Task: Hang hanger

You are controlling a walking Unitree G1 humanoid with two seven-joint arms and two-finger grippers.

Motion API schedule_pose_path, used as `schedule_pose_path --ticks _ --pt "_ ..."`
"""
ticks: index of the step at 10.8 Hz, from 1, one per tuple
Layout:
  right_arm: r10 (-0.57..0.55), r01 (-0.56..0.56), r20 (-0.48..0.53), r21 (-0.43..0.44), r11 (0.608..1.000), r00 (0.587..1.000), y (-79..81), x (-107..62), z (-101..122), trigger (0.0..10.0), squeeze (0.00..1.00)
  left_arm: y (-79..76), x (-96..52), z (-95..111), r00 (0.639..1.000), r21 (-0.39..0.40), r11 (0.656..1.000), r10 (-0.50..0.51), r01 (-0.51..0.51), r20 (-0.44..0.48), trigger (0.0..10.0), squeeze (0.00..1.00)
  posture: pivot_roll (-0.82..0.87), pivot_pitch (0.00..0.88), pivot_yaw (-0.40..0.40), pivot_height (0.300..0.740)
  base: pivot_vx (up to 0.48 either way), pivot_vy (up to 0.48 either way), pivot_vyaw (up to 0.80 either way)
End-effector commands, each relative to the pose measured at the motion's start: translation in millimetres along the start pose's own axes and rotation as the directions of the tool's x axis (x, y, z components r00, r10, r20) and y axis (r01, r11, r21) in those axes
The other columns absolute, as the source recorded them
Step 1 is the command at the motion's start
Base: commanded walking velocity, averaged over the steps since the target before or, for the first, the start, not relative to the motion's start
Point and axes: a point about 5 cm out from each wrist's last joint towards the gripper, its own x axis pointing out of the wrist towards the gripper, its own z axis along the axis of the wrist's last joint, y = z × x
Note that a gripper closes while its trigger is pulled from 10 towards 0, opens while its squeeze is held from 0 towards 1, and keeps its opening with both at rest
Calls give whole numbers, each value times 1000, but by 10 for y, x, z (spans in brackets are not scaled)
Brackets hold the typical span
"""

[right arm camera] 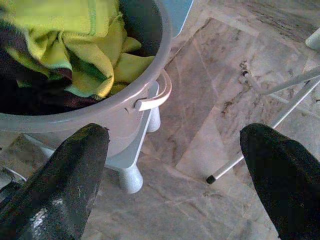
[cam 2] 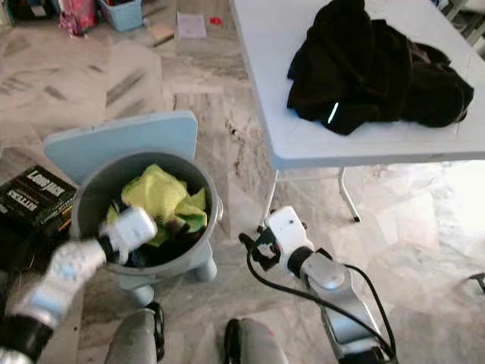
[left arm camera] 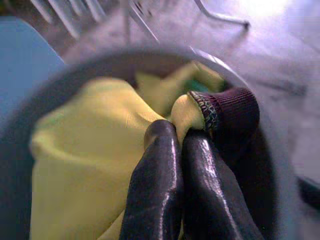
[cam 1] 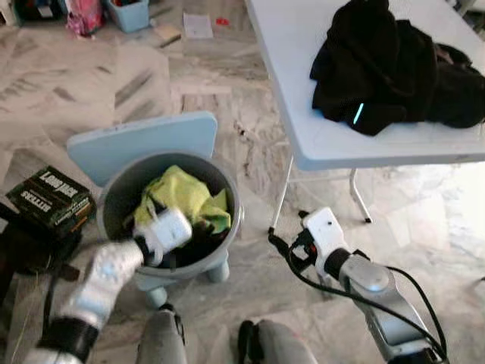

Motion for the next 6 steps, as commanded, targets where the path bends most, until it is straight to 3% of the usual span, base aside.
schedule_pose_path --ticks 1,2,3,4,5,6 --pt "-14 14 -21 -2 1000 1000 -32 -30 -56 10000 0 -43 -27 1 999 16 999 -37 37 -26 0 0 -82 164 -85 740 0 0 0" --pt "-14 14 -24 -2 1000 1000 -32 -29 -66 10000 0 -61 -67 -8 999 5 1000 -14 14 -44 0 0 -76 165 -84 740 0 0 0" --pt "-11 11 -21 -2 1000 1000 -23 -5 -65 10000 0 -159 -130 -26 995 -30 999 -15 12 -95 2392 0 -67 164 -83 740 0 0 0" --pt "-6 6 -16 0 1000 1000 -8 16 -56 10000 0 -190 -170 -67 992 -75 997 15 -25 -128 10000 1000 -60 164 -86 740 0 0 0" --pt "-2 2 -14 0 1000 1000 1 23 -54 10000 0 -182 -191 -92 989 -102 994 30 -45 -148 10000 1000 -58 162 -89 740 0 0 0" --pt "0 0 -14 -2 1000 1000 -7 27 -53 10000 0 -94 -211 -132 981 -46 995 82 -91 -177 10000 1000 -57 161 -94 740 0 0 0"
